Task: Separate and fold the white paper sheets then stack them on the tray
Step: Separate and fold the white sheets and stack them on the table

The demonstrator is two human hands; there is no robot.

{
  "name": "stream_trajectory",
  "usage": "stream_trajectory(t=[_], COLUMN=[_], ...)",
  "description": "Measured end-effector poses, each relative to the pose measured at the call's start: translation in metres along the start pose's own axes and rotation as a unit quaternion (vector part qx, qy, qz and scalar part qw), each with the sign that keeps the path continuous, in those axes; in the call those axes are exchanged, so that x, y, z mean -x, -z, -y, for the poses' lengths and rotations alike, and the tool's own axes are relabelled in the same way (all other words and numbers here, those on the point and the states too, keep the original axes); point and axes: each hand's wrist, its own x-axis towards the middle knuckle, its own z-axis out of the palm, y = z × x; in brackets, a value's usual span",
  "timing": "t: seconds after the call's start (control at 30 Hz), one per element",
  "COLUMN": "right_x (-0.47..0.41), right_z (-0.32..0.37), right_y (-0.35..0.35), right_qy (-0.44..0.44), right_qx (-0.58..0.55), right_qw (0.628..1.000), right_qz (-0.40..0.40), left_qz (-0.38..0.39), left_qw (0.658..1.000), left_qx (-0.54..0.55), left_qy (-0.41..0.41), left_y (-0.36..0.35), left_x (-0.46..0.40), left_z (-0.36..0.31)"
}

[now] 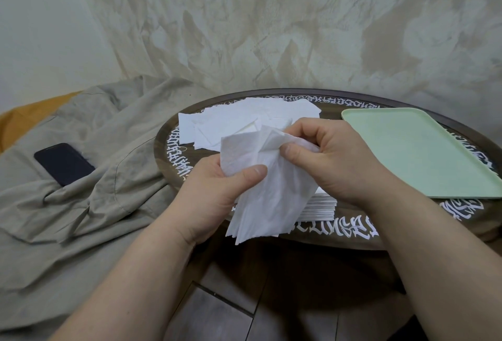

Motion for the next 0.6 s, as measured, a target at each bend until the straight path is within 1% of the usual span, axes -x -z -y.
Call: stream_trajectory(t=[0.17,0.27,0.33,0.47,0.6], right_x=[0.0006,-0.0007,-0.0012,-0.0008,-0.0014], right_z=[0.001,0.0002,-0.0005,-0.0017,-0.0025], right_y=[-0.0044,-0.0051,-0.0032,-0.0015,0.0007], right_qy=[0.005,0.036,0.032,0.01,-0.005], right_qx=[0.017,0.091,0.108,0.075,0.044], right_qw=[0.999,0.993,0.992,0.997,0.999], right_qz=[-0.029,-0.058,-0.054,-0.022,-0.002], left_qz=[-0.03,-0.053,-0.048,-0.056,-0.075], left_qw=[0.999,0.997,0.996,0.995,0.997], left_qx=[-0.018,-0.055,-0.073,-0.074,-0.011], left_qy=[-0.023,-0.028,-0.033,-0.035,-0.016], left_y=[-0.0014,-0.0004,-0.0002,-0.0009,-0.0041], left_x=[-0.0015,-0.0015,-0.0003,0.0001,-0.0007], left_z=[0.0031,0.0019,0.0008,-0.0013,-0.0062])
